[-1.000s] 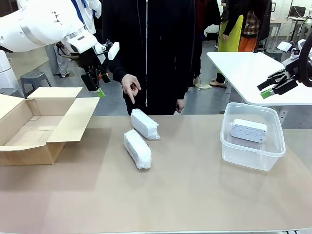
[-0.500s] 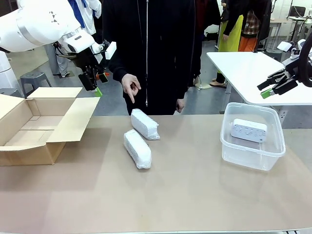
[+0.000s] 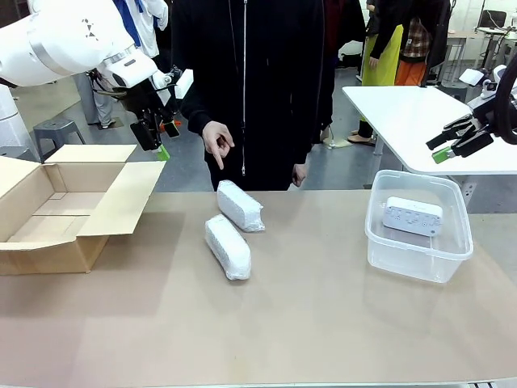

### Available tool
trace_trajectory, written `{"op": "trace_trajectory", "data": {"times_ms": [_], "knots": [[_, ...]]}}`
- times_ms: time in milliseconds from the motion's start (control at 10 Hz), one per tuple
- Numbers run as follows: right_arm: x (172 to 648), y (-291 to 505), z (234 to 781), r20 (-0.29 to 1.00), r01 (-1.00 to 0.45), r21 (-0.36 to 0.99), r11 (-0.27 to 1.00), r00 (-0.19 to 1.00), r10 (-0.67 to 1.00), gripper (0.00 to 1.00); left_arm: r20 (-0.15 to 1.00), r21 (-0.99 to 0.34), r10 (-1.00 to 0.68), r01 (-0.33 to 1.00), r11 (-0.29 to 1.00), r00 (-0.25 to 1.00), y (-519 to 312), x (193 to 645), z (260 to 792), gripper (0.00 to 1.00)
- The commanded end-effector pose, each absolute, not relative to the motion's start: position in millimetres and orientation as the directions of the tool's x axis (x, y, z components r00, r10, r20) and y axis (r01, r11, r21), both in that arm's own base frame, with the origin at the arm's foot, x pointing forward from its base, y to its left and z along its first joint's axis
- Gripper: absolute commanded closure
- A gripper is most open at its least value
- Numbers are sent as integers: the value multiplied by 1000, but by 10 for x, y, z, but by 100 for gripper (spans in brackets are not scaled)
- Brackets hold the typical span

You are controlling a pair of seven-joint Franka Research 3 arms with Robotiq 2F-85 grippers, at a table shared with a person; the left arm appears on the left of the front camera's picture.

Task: Separate and place wrapped and unwrapped clocks.
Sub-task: Pick up the Digital clock indicated by the person.

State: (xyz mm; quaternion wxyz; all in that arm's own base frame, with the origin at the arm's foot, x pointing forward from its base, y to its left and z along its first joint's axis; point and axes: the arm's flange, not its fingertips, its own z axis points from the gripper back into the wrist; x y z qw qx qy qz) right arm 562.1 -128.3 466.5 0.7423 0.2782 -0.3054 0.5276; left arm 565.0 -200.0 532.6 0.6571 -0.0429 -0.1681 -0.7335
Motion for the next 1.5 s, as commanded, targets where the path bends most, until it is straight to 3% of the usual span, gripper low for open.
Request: {"op": "trace_trajectory", "data": {"times_ms": [0, 600, 800, 1400], "knots": [[5618, -1281, 4659, 747, -953, 92, 288, 258, 613, 0, 247, 174, -948, 971, -162, -202, -2136, 5802, 5262, 0], [5618, -1281, 4659, 747, -953, 92, 288, 258, 613, 0, 181, 82, -876, 895, -439, -447, -2775, 6301, 5066, 0], [5618, -1281, 4659, 747, -953, 92, 288, 258, 613, 0, 97, 75, -852, 857, -510, -515, -3082, 6482, 4978, 0], [5618, -1281, 4659, 747, -953, 92, 288, 258, 613, 0, 54, 5, -808, 810, -587, -586, -3594, 6829, 4535, 0]]}}
